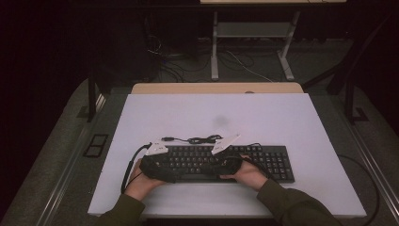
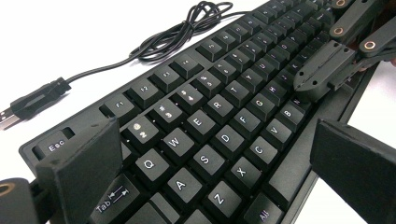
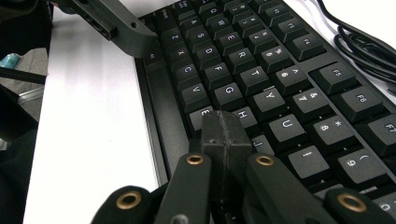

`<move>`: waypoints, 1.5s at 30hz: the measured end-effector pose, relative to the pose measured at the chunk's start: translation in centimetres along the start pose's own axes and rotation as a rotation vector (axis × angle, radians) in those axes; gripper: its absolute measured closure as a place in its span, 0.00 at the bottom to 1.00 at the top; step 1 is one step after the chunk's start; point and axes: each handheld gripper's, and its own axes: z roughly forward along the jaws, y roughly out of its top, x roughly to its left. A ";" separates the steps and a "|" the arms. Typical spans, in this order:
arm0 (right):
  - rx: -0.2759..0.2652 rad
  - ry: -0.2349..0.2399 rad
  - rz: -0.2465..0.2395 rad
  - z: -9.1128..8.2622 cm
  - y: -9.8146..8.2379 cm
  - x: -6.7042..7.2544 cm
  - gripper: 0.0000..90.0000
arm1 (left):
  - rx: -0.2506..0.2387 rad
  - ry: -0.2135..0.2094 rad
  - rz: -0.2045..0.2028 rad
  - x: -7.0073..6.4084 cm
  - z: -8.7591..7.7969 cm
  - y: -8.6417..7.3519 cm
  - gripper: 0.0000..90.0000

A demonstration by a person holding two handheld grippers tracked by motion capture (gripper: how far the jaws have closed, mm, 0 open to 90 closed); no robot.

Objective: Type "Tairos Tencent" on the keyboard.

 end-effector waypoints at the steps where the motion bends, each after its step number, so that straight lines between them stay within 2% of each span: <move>1: 0.000 -0.001 -0.001 0.0 0.0 0.0 0.99 | 0.001 0.000 0.001 0.0 0.0 0.0 0.02; 13: -0.023 0.000 -0.010 -0.4 0.1 0.0 0.99 | 0.000 0.000 0.004 0.0 0.0 0.0 0.03; 20: -0.052 0.004 0.005 -0.9 0.1 -0.3 0.97 | -0.012 0.008 0.008 0.0 -0.2 0.1 0.05; 25: -0.069 0.003 0.016 -1.3 0.0 -0.5 0.89 | -0.014 0.009 0.002 -0.1 -0.2 0.0 0.08; 36: -0.096 -0.016 0.035 -2.0 -0.2 -1.1 0.63 | -0.019 0.010 -0.003 -0.1 -0.4 0.1 0.16; 45: -0.115 -0.049 0.059 -2.6 -0.5 -1.7 0.47 | -0.018 0.000 0.006 -0.3 -0.5 0.1 0.28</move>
